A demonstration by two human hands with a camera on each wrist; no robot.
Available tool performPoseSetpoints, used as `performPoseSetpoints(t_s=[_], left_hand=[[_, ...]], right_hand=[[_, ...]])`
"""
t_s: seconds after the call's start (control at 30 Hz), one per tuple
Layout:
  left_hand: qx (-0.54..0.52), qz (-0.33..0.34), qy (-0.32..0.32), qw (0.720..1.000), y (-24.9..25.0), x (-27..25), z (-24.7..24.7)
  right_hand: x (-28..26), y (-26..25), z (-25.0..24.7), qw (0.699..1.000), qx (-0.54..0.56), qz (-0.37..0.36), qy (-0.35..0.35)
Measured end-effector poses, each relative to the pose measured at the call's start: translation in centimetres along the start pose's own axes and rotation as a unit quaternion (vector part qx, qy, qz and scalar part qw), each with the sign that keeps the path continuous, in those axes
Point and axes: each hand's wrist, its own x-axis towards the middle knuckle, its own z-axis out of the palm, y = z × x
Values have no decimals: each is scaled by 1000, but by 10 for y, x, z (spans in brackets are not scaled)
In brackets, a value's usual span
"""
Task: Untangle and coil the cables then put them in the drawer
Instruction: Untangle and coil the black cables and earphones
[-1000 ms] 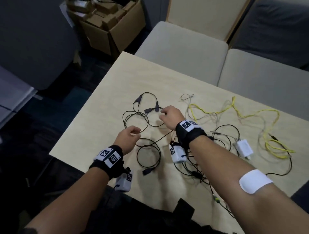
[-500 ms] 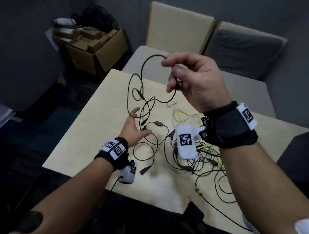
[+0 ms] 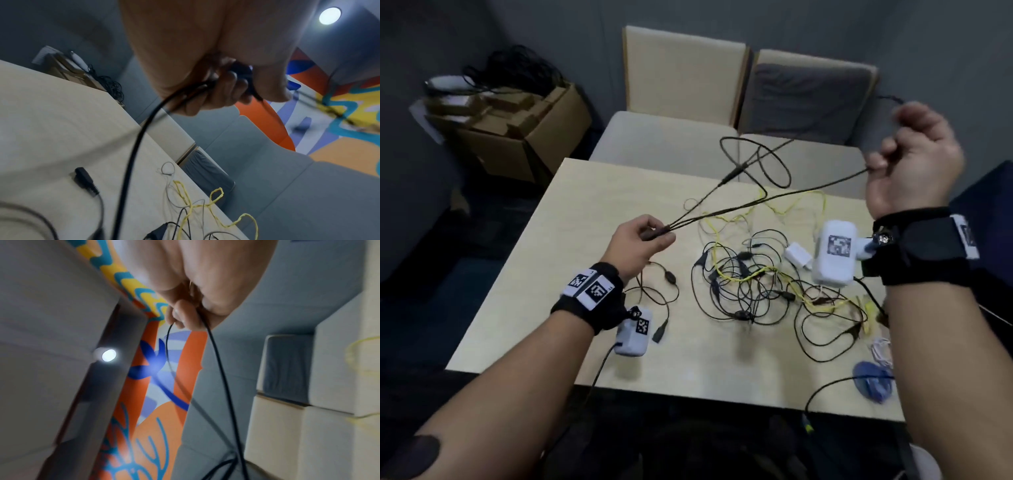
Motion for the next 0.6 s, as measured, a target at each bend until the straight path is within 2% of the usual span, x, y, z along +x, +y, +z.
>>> performPoseSetpoints(t_s=[0.1,0.23,0.37,0.5,0.57,0.6], left_hand=[[-8,5,0,1000,6,-1,8],[30,-11,58,998,9,5,40],[54,2,106,993,14,10,81],[88,-4,200,976,20,15,103],[162,-25,217,962,27,13,113],[221,-30,199,954,32,11,120]], right_hand=[[13,8,-44,998,-27,34,34],[21,21,-87,990,-82,117,15],[20,28,-117,971,-131,197,-41],[20,16,-132,960,-141,220,-100],[21,2,-135,957,-120,225,-135],[21,-4,-134,954,-108,230,-158]])
